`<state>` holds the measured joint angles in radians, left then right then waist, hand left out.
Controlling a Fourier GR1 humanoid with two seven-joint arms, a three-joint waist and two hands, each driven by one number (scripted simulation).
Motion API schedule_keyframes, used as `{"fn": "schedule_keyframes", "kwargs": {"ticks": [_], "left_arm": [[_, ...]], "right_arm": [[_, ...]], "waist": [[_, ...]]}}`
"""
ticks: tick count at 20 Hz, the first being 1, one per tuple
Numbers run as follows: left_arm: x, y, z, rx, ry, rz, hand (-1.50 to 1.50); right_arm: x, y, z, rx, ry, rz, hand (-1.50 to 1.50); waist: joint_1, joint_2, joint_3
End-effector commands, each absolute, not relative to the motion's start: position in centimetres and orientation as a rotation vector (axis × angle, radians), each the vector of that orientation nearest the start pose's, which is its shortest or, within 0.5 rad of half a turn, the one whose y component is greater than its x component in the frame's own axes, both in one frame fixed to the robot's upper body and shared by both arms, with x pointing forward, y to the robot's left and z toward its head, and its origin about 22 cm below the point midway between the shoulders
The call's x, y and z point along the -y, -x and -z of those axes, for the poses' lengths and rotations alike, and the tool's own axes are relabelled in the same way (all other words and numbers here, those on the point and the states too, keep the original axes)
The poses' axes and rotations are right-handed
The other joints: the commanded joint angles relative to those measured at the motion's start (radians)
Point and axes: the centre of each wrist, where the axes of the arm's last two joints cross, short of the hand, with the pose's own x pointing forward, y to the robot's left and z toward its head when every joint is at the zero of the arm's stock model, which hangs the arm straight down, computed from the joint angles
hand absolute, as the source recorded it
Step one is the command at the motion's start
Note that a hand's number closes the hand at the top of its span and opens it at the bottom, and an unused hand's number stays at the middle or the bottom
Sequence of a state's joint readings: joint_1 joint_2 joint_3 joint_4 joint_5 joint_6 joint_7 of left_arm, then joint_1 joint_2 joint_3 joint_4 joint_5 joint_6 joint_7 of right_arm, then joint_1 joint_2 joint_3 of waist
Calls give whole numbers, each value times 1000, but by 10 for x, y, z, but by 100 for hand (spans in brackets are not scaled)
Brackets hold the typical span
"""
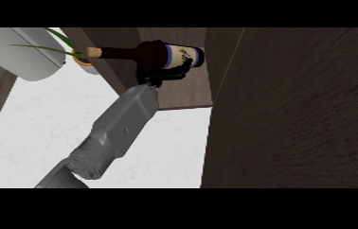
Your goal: Pick up the wine, place it into the cabinet and close the cabinet
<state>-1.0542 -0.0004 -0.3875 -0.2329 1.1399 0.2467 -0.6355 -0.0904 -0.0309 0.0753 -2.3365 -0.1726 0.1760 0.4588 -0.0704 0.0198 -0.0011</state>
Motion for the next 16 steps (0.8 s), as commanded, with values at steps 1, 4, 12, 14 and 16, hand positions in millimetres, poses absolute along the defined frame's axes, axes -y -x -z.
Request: {"fn": "schedule_keyframes", "kwargs": {"ticks": [1,4,12,14,16], "left_arm": [[-87,-412,-14,1574,221,-438,150],[-84,-418,-24,1558,224,-451,150],[-93,-395,15,1539,223,-401,150],[-82,-391,9,1549,214,-420,150],[-82,-391,10,1549,209,-391,150]], "right_arm": [[199,-178,-179,1947,-322,-318,-150],[208,-180,-184,1955,-332,-302,-150],[197,-178,-184,1942,-378,-316,-150],[201,-190,-181,1956,-366,-325,-150],[201,-194,-187,1964,-367,-334,-150]], "waist": [[-19,1,0],[-30,5,0],[-51,8,-1],[-62,9,0],[-61,12,-1]]}}
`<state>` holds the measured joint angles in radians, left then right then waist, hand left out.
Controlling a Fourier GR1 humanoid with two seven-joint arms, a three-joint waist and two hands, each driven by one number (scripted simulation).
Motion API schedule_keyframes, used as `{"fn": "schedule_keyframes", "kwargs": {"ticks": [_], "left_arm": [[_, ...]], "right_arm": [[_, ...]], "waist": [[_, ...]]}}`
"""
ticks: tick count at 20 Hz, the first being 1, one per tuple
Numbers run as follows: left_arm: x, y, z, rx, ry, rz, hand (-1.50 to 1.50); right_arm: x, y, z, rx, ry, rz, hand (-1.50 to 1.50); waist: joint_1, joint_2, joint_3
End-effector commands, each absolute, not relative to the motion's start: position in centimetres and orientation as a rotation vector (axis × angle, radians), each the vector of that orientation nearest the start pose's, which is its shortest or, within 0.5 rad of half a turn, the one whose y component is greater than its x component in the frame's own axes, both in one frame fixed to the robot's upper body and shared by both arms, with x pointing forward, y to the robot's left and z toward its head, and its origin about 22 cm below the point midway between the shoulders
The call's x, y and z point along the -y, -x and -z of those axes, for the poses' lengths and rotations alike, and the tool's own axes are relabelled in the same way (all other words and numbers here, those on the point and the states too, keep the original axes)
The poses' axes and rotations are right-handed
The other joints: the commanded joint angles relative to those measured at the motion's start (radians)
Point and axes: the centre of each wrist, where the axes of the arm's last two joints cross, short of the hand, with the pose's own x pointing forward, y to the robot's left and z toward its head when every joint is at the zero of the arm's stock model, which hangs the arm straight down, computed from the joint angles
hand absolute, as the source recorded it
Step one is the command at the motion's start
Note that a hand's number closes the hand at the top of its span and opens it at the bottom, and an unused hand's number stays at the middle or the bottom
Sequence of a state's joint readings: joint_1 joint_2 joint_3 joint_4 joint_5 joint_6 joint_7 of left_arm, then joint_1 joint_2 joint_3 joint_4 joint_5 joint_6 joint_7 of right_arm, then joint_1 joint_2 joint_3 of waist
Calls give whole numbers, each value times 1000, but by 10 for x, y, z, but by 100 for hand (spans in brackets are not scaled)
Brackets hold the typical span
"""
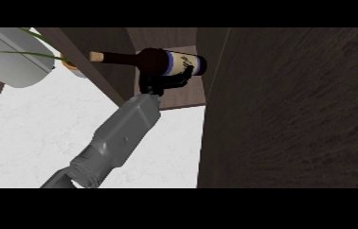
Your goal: Pick up the wine, place it into the cabinet and close the cabinet
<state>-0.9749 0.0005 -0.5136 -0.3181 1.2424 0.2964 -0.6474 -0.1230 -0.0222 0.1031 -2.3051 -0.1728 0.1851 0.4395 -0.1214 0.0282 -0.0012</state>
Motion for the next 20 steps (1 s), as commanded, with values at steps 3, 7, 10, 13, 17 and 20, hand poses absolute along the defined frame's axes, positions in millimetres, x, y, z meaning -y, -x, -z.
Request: {"fn": "schedule_keyframes", "kwargs": {"ticks": [3,7,10,13,17,20], "left_arm": [[-83,-388,15,1542,209,-448,150],[-76,-390,4,1564,228,-521,150],[-76,-387,8,1562,207,-562,-150],[-69,-398,-12,1572,182,-584,-150],[-70,-395,-5,1562,198,-561,-150],[-78,-393,6,1574,155,-535,-150]], "right_arm": [[195,-194,-186,1953,-379,-332,-150],[203,-194,-181,1956,-378,-322,-150],[202,-198,-175,1946,-371,-340,-150],[197,-194,-177,1954,-393,-340,-150],[202,-190,-184,1961,-372,-312,-150],[200,-184,-180,1950,-374,-333,-150]], "waist": [[-11,4,-1],[-25,7,0],[-26,9,0],[-31,10,0],[-9,4,-1],[-9,5,0]]}}
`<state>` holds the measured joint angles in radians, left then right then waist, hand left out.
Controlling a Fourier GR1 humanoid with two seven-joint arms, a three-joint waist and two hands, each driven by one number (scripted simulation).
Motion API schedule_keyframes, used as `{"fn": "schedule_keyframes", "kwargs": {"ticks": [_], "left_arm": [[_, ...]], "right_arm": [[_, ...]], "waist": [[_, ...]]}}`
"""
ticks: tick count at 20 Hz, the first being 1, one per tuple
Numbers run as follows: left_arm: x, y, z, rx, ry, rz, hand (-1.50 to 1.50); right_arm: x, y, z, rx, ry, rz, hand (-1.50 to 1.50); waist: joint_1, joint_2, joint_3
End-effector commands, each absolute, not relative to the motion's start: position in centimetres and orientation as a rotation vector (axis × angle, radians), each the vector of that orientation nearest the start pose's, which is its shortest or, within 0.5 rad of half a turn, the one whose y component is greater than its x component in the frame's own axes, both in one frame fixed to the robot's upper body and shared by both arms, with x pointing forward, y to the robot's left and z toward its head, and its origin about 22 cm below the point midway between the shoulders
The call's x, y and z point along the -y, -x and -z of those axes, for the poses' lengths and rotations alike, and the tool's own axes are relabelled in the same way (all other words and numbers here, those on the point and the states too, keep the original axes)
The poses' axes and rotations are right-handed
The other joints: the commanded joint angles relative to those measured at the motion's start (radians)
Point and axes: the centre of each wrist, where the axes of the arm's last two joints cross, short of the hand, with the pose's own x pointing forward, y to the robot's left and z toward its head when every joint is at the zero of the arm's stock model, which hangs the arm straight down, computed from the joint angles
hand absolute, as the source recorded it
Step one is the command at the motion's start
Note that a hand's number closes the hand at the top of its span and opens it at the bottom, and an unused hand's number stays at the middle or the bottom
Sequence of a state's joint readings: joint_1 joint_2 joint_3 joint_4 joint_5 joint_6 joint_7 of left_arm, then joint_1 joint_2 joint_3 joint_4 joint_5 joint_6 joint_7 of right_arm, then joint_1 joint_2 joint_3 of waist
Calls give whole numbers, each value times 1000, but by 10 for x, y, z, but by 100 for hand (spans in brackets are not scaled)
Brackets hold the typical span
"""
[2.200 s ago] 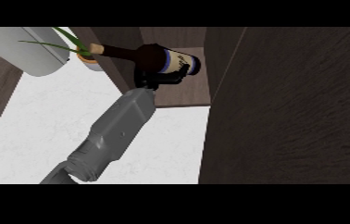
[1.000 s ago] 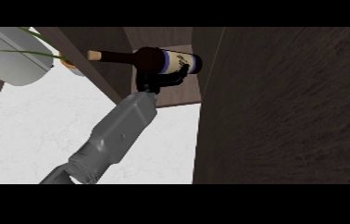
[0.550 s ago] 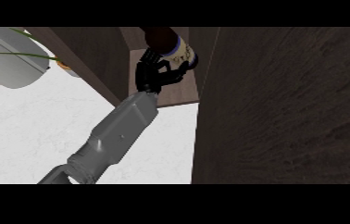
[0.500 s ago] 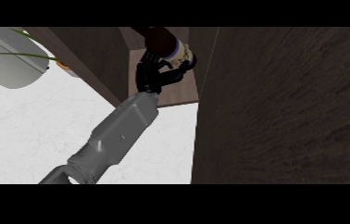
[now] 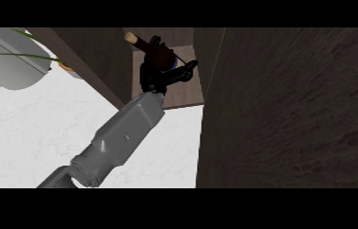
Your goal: Pick up the wine, place it into the cabinet and close the cabinet
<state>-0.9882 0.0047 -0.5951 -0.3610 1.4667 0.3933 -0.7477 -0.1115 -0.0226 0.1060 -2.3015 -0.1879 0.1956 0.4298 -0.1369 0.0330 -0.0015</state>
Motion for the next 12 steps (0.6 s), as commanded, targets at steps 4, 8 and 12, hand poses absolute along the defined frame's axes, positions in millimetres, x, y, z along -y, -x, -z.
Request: {"fn": "schedule_keyframes", "kwargs": {"ticks": [4,8,12], "left_arm": [[-66,-392,-2,1605,67,-454,-150],[-68,-394,0,1653,80,-353,-150],[-58,-401,-18,1682,64,-342,-150]], "right_arm": [[197,-187,-181,1973,-383,-335,-150],[198,-197,-181,1960,-381,-320,-150],[195,-188,-175,1938,-384,-323,-150]], "waist": [[-6,-1,0],[17,2,0],[10,-1,0]]}}
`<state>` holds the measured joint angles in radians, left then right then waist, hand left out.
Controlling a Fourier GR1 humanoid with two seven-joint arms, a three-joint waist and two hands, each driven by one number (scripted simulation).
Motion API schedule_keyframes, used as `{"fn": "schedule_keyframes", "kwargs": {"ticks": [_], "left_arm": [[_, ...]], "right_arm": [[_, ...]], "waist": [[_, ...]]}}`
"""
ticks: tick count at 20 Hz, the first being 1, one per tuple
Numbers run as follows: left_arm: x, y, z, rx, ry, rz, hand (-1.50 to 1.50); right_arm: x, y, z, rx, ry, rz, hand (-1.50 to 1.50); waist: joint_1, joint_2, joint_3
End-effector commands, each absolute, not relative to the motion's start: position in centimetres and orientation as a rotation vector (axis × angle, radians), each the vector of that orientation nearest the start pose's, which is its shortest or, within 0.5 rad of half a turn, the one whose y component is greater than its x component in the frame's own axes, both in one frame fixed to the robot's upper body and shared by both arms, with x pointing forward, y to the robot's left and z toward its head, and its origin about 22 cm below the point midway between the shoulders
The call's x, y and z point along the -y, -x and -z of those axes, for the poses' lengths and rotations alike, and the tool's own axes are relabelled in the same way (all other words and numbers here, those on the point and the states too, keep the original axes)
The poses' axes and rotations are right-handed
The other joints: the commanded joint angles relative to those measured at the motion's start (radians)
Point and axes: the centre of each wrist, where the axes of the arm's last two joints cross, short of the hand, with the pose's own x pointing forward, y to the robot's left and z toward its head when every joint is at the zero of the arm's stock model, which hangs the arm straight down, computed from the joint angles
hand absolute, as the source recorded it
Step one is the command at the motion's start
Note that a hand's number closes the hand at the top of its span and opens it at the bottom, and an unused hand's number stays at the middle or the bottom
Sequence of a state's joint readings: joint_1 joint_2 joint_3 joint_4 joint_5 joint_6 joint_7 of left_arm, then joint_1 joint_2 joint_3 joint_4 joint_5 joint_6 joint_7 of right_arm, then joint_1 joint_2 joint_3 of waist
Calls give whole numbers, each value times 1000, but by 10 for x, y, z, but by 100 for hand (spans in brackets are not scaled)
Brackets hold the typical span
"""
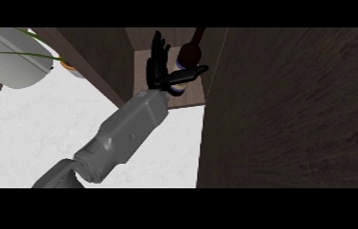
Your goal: Pick up the wine, place it into the cabinet and close the cabinet
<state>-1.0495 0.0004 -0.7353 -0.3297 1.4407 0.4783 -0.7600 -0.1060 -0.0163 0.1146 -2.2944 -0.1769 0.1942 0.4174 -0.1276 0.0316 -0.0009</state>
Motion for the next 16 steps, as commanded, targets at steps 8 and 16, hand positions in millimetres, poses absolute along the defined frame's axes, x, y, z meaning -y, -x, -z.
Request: {"fn": "schedule_keyframes", "kwargs": {"ticks": [8,16], "left_arm": [[-45,-383,-11,1739,104,-369,-150],[-38,-381,-15,1725,218,-363,-150]], "right_arm": [[202,-189,-176,1949,-366,-326,-150],[197,-187,-178,1927,-360,-326,-150]], "waist": [[25,-9,0],[52,-14,0]]}}
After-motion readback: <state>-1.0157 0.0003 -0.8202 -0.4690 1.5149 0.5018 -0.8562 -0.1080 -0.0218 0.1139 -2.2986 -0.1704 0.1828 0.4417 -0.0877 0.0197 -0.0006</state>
